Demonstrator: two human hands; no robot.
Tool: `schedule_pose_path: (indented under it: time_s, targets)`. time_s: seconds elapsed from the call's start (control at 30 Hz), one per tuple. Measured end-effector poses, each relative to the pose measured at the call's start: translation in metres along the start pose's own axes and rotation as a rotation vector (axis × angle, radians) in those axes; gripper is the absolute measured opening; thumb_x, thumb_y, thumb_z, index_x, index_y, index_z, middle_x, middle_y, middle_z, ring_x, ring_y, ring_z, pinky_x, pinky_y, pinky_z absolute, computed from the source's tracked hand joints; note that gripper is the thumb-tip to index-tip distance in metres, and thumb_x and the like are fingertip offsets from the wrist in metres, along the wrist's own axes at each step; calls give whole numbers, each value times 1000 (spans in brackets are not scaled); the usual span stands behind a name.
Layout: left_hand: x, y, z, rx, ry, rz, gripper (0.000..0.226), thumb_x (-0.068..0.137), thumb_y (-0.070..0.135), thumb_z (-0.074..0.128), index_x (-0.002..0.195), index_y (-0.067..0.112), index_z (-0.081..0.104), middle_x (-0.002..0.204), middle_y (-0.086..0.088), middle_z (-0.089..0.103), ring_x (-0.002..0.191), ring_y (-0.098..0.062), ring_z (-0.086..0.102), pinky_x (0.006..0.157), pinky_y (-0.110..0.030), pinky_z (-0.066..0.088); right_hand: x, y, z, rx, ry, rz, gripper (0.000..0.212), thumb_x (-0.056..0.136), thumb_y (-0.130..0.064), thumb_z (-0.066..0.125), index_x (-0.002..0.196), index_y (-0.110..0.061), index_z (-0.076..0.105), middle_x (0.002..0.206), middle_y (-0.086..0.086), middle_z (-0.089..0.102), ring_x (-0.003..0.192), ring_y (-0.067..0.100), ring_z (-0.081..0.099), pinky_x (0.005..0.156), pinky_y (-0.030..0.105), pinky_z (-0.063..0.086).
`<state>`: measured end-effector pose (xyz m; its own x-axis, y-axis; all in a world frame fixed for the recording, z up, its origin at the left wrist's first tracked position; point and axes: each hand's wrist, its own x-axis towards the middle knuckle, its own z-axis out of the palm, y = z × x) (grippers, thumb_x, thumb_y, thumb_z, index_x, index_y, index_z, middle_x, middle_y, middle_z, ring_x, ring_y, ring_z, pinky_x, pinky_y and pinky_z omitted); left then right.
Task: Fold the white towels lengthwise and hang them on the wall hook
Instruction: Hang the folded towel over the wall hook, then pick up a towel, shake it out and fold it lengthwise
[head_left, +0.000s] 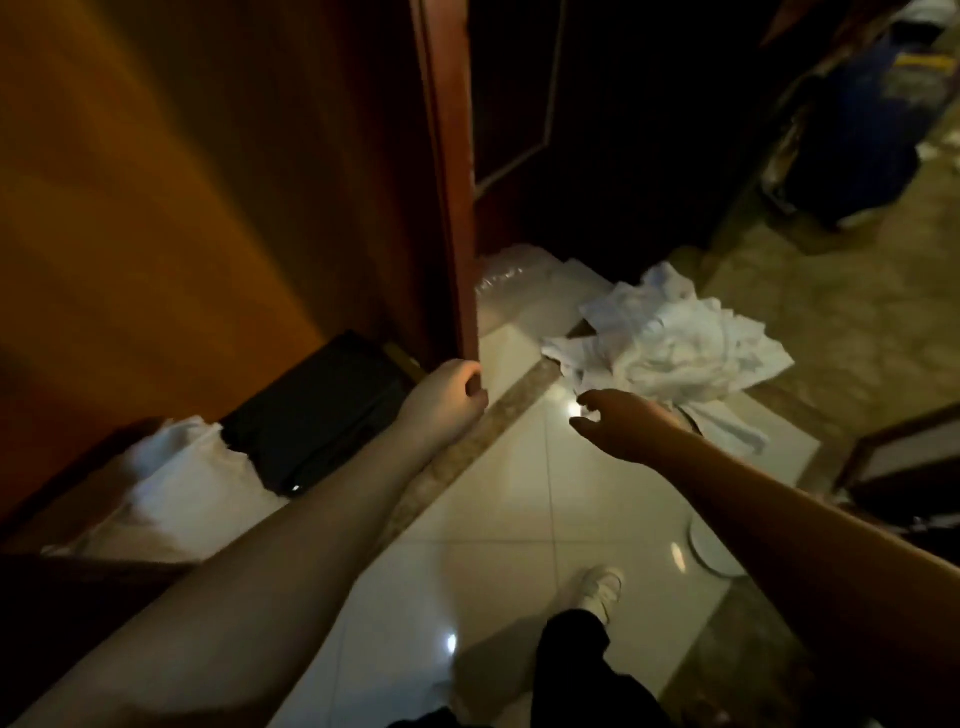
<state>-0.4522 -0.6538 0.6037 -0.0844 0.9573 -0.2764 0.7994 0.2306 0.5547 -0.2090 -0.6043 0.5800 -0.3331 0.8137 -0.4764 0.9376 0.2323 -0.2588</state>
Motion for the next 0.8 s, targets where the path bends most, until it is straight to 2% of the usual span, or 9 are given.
schedule_pose_path:
  time_s: [0.07,0.17,0.27,0.37,0.47,0.53,0.67,0.8]
  targets:
    - [29,18,35,26,-71,-17,46,99,28,56,142,12,51,145,-7,51,130,-24,50,100,-31,40,12,42,12,46,-31,62,49,101,-49,50,143,-24,52,143,1,58,129,26,54,107,41,44]
    - [70,39,86,42,-193,-84,41,98,26,56,137,14,55,140,-7,55,125,-26,55,101,-36,46,36,99,27,164,-85,147,48,100,-44,51,142,-21,54,142,6,58,127,29,55,101,38,46]
    - [111,52,131,109,-289,-118,44,99,31,54,141,18,51,146,-4,50,129,-26,51,103,-36,44,60,155,43,244,-162,234,49,100,-43,49,143,-20,53,142,7,58,124,28,57,97,37,46]
    - [149,63,164,171,-325,-163,47,99,35,52,144,22,48,150,-3,47,129,-25,51,98,-34,45,84,206,54,281,-232,312,49,100,-41,47,144,-21,51,141,7,58,123,29,58,100,39,49]
    - [189,80,197,206,-395,-199,48,101,33,49,148,22,44,146,-6,51,120,-26,57,85,-30,44,109,255,58,305,-262,379,48,101,-39,46,144,-20,50,140,8,59,122,29,59,99,40,50]
    - [215,92,216,219,-433,-186,48,103,29,48,149,19,43,150,-5,48,124,-25,55,85,-29,41,126,281,63,318,-273,424,47,101,-39,45,144,-20,49,139,7,59,120,29,59,98,41,51]
    - [276,113,254,333,-478,-102,46,102,27,49,146,17,47,150,-7,48,131,-28,50,98,-33,42,170,322,79,363,-287,464,47,100,-39,45,143,-20,50,140,7,58,120,29,58,95,40,50]
    - [347,116,302,383,-566,-67,43,100,26,49,142,19,51,142,-6,52,119,-30,57,89,-35,44,231,350,94,457,-274,495,47,100,-40,47,142,-21,51,139,4,58,121,27,57,88,36,46]
